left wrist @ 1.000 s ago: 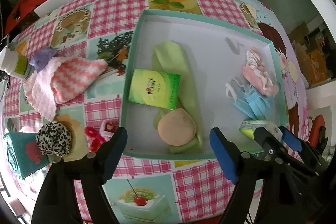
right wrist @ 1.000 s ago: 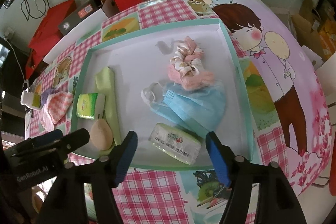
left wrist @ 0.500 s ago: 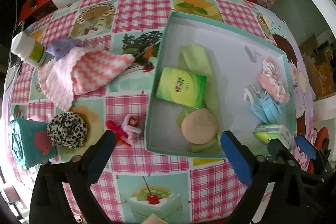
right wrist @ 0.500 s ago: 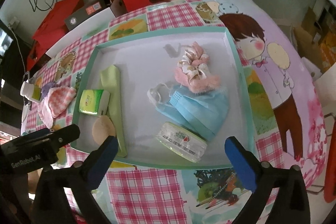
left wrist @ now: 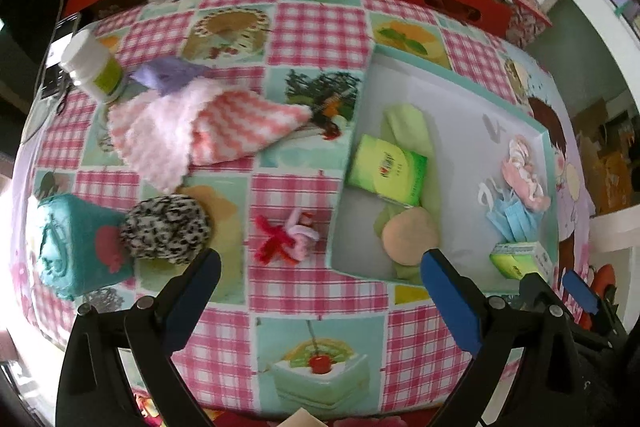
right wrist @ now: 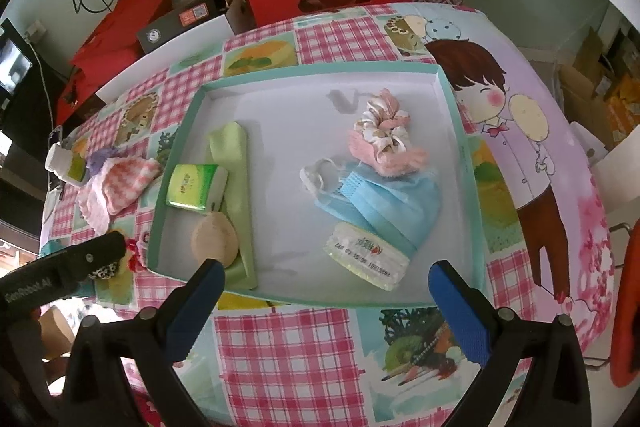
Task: Organize soft objects
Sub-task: 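Withdraw both open tools from the tray toward the leopard scrunchie and red bow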
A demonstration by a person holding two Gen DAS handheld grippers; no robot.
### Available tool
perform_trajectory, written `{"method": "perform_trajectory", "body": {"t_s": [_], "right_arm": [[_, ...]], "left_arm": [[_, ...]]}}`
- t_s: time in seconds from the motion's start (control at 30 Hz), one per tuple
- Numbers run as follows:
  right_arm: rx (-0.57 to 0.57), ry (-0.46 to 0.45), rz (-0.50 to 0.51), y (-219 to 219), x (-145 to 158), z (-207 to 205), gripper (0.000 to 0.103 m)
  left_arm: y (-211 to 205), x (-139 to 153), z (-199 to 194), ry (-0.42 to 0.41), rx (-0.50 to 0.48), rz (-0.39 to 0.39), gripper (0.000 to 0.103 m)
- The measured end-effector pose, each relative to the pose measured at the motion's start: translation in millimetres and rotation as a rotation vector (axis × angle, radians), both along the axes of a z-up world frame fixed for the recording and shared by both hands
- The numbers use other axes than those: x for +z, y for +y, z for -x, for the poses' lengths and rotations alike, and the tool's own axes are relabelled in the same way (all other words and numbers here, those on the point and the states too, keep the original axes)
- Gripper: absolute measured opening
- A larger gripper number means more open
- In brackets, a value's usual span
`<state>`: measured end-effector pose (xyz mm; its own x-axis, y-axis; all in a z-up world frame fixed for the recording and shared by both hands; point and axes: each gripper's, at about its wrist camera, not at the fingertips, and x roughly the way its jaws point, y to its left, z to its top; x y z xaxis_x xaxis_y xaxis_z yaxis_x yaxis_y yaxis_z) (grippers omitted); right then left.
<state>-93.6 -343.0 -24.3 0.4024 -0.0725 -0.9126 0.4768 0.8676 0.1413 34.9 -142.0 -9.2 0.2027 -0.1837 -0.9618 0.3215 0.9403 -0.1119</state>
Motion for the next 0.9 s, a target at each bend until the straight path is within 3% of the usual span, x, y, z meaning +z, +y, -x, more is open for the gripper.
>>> {"method": "perform_trajectory", "body": {"t_s": [0.4, 0.9], "right_arm": [[0.098, -0.033, 0.033, 46.9, 32.9, -8.0, 0.103], [0.224, -0.080, 0.077, 111.4, 68.5, -18.3, 0.103]], "left_arm": [[87.0, 25.6, -2.1, -0.043, 0.187, 0.078, 0.100], [159.0, 42.7, 4.1, -0.040, 0.301, 0.154, 0.100]]}}
